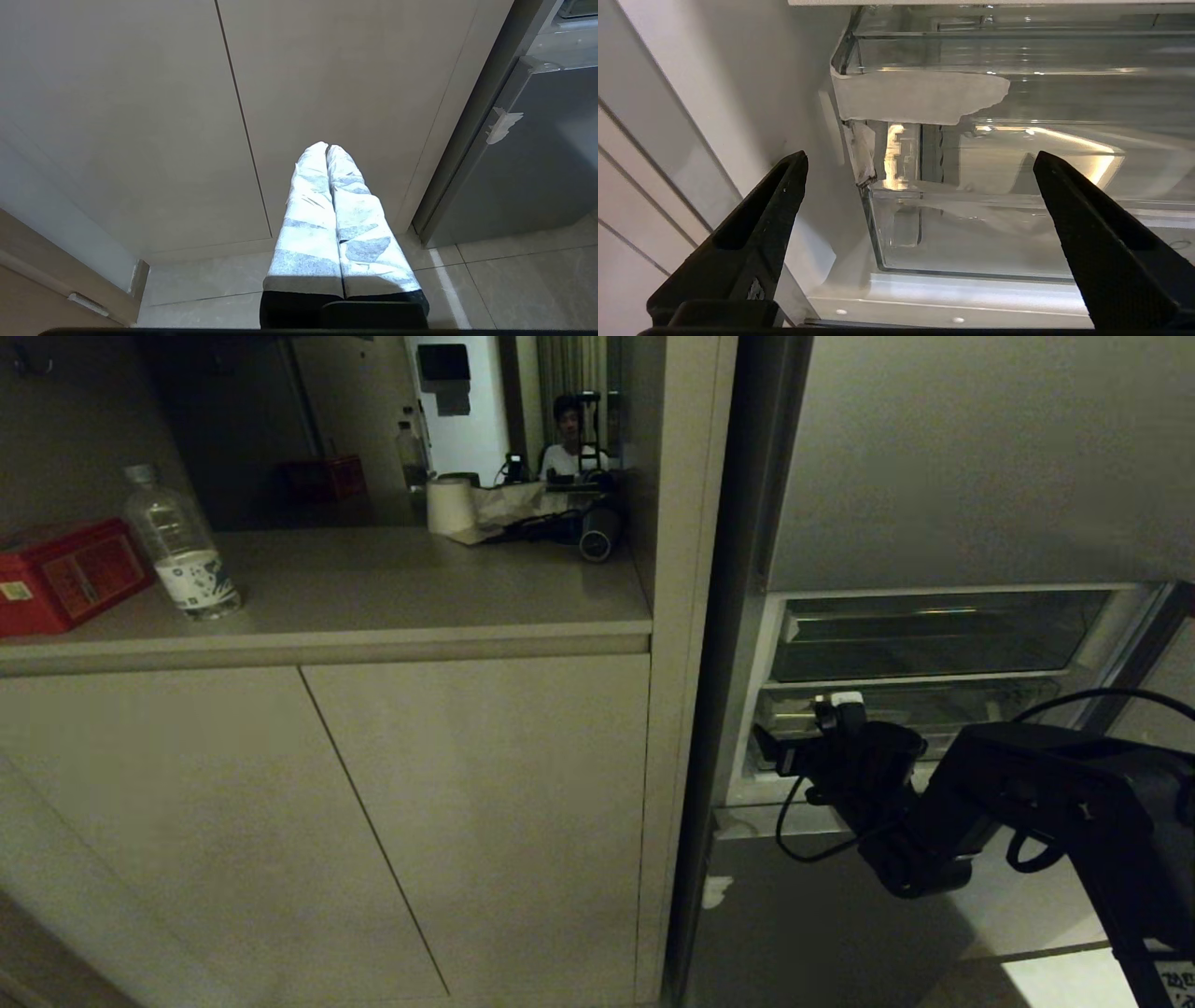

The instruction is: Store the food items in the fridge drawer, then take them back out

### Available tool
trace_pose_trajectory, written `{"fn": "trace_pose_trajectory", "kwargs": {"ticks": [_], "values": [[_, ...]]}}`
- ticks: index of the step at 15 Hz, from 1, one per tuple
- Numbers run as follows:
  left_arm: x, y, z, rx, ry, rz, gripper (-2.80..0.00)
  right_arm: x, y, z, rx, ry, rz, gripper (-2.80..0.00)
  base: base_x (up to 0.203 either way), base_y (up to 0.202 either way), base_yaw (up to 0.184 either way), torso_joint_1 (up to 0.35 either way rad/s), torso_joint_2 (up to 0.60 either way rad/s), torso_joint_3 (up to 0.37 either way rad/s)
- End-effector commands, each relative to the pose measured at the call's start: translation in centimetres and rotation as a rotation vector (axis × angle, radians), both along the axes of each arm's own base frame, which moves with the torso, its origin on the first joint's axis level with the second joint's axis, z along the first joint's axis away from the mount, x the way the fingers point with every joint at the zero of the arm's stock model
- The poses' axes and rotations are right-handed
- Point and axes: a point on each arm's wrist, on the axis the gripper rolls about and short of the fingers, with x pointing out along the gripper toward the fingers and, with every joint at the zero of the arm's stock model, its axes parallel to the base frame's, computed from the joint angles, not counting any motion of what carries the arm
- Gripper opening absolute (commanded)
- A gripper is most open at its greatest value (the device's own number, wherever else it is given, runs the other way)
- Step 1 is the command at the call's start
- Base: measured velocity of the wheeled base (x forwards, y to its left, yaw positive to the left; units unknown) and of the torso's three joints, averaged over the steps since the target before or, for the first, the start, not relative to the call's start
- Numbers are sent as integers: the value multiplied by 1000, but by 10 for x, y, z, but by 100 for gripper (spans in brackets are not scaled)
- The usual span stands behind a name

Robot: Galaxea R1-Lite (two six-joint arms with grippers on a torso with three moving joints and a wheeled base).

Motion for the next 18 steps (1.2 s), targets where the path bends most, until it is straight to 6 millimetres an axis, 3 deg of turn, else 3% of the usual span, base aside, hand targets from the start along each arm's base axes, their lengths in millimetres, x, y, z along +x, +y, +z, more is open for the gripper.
{"fn": "trace_pose_trajectory", "kwargs": {"ticks": [1,15,16,18], "values": [[0,0,0,0,2,0,-280,4,1,4,3,-17,0,0,0,0,0,0,0,0],[0,0,0,0,4,0,-280,18,1,1,7,-38,-36,0,0,0,0,0,0,0],[0,0,0,0,2,0,-280,18,2,1,6,-37,-35,-280,0,0,0,0,0,0],[0,0,0,0,2,0,-280,19,4,1,5,-32,-31,-280,0,0,0,0,0,0]]}}
